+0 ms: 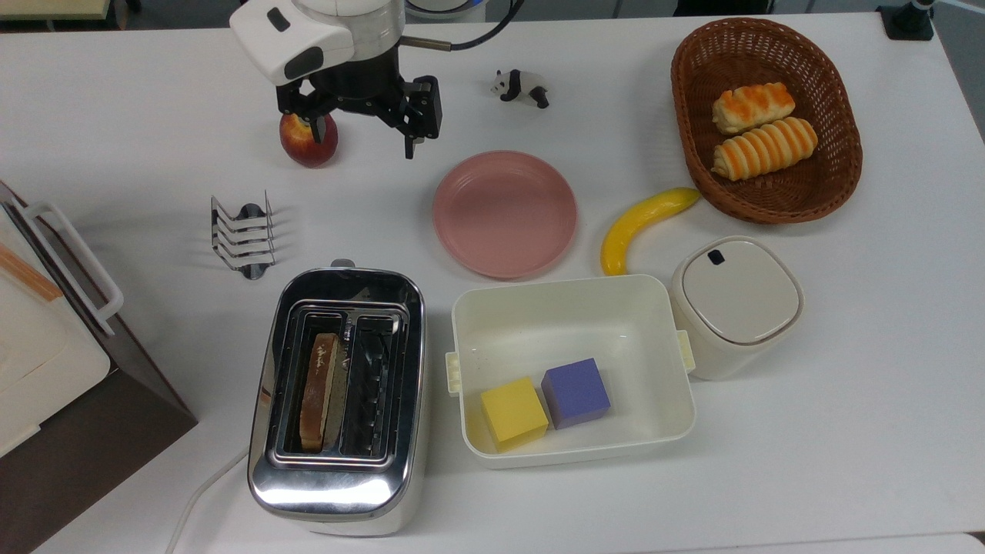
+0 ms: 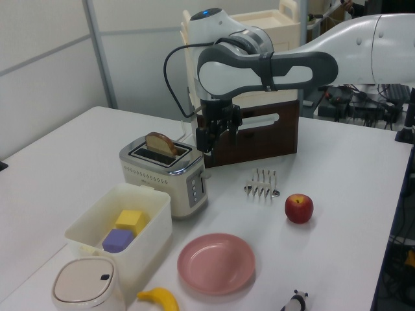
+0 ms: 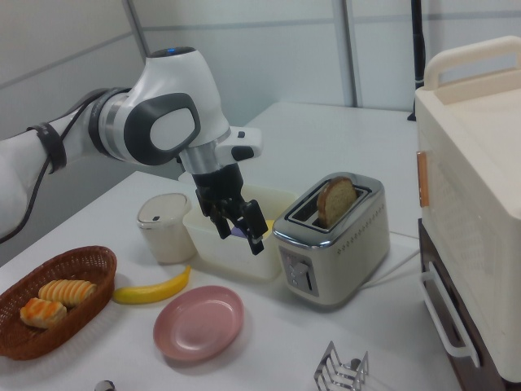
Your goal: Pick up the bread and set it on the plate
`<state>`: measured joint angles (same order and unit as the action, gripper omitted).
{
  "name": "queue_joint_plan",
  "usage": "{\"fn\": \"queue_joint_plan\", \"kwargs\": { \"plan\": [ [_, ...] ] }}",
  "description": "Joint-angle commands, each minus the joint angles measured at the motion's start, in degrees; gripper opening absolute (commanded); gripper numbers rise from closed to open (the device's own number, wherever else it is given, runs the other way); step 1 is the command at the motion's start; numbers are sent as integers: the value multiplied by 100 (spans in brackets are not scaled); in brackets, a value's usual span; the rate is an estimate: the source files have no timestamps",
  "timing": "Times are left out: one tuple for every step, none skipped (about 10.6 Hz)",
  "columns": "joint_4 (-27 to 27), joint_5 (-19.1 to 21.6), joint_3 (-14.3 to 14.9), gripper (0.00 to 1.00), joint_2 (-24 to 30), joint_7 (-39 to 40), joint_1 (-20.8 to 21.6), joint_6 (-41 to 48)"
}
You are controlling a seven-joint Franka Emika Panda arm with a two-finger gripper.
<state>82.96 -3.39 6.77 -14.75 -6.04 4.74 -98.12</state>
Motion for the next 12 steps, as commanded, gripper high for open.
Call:
{"fn": "queue_joint_plan", "kwargs": {
  "plan": [
    [142,48,26,100,113,-143,19,73],
    [142,58,26,100,112,-109,10,73],
    [142,58,26,100,112,-108,10,73],
    [142,58,26,100,112,-100,10,65],
    [150,58,26,100,112,-100,10,64],
    [150,58,26,100,112,-91,10,64],
    [159,58,26,100,121,-82,10,64],
    [159,58,26,100,112,-91,18,64],
    [168,58,26,100,121,-91,18,47],
    [168,58,26,100,112,-82,18,30],
    [168,58,26,100,112,-82,10,21],
    [168,58,26,100,112,-82,10,12]
  ]
}}
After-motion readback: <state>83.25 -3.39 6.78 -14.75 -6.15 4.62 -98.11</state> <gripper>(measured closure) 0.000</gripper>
